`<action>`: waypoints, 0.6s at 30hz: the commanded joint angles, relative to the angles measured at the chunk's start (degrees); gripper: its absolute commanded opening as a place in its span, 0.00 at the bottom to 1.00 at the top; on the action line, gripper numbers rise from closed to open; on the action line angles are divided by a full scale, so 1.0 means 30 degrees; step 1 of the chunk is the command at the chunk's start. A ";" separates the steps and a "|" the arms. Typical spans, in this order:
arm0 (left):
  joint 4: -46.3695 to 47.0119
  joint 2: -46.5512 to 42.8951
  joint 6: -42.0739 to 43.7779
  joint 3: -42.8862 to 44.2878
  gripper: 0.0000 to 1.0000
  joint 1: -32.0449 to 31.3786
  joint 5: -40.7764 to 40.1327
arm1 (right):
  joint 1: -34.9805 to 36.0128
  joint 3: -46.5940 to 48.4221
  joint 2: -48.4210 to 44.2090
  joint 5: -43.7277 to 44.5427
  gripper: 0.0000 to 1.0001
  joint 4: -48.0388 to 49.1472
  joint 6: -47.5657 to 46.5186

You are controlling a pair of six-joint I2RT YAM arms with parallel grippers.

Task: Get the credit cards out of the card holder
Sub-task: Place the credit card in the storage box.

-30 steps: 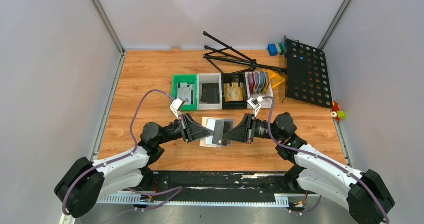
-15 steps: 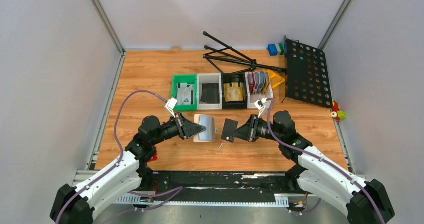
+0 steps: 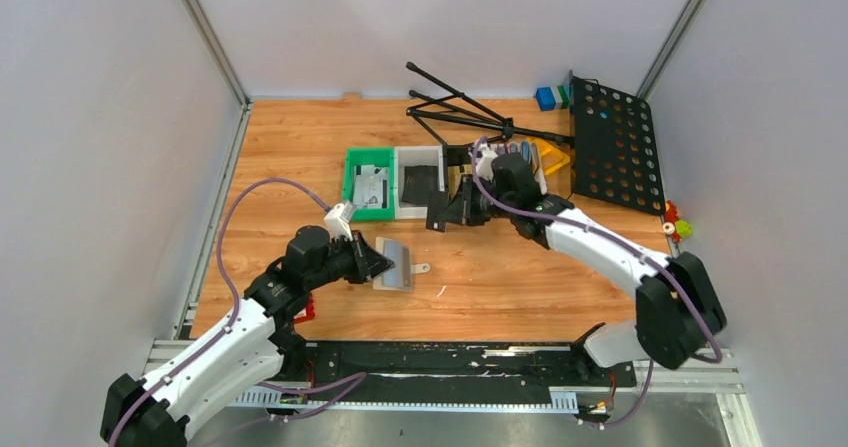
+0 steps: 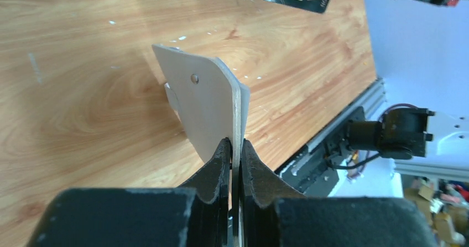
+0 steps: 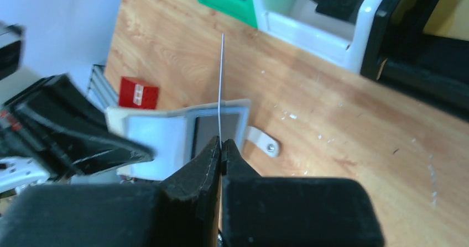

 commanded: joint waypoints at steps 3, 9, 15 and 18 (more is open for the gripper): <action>-0.2987 0.0095 0.1855 0.1532 0.00 0.0126 -0.2366 | -0.0007 0.5356 0.4864 0.2049 0.00 -0.2100 -0.2215; -0.2360 0.0169 0.1939 0.1539 0.00 0.0177 -0.1747 | -0.0005 0.9456 0.8825 0.2163 0.00 -0.3202 -0.2804; -0.2506 -0.0091 0.1869 0.1579 0.00 0.0168 -0.1641 | 0.0054 1.2733 1.1552 0.3214 0.01 -0.4930 -0.3617; -0.2454 -0.0174 0.1820 0.1633 0.00 0.0188 -0.1400 | 0.0066 1.4047 1.2573 0.3831 0.12 -0.5698 -0.3781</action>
